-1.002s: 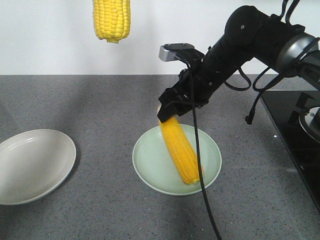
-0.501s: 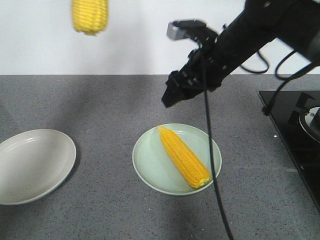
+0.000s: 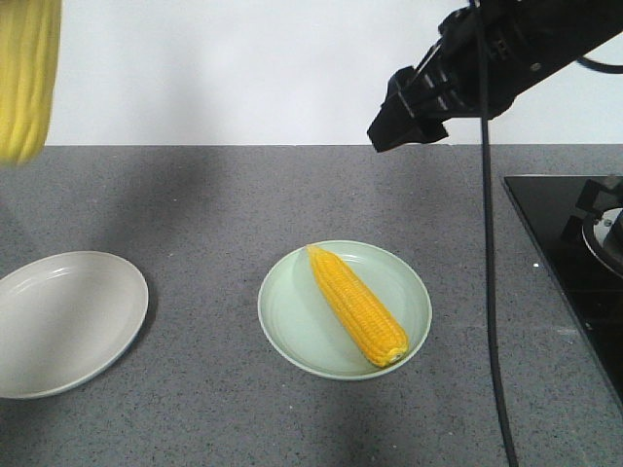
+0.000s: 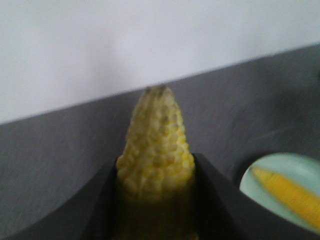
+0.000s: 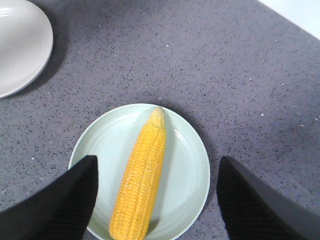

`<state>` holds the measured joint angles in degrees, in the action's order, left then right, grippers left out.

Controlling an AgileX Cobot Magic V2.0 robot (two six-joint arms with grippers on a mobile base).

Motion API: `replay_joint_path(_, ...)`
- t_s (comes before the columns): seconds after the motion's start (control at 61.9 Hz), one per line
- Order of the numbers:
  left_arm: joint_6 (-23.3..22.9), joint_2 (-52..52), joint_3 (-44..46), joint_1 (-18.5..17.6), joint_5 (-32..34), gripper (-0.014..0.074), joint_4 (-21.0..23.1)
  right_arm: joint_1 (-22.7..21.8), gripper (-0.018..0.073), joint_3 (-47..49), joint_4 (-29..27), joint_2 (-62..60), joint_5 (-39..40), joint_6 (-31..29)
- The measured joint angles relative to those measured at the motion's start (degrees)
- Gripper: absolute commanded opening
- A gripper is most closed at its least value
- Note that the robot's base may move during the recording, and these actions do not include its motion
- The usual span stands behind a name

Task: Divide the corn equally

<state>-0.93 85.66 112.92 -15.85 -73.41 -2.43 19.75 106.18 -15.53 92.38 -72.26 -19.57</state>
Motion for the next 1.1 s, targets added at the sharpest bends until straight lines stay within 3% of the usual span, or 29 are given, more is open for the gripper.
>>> replay_joint_path(0.178, -0.1, -5.13, -23.05, 0.21, 0.4, -0.0006, -7.77, -0.02, 0.0473, 0.0, 0.05, -1.48, 0.0, 0.89)
replay_joint_path(0.372, -1.67, -5.7, -37.43, 0.46, 7.61, -0.0006, -8.91, -0.02, 0.0473, 0.0, 0.05, -1.52, -0.06, 2.55)
replay_joint_path(0.711, -2.07, -5.5, -39.98, 0.67, 16.41, -0.0006, -12.66, -0.02, 0.0473, 0.0, 0.13, -1.66, -0.06, 3.4)
replay_joint_path(1.099, -2.19, 0.35, -39.98, 4.02, 16.89, -0.0003, -12.71, -0.02, 0.0473, 0.0, 0.13, -1.66, -0.06, 4.24)
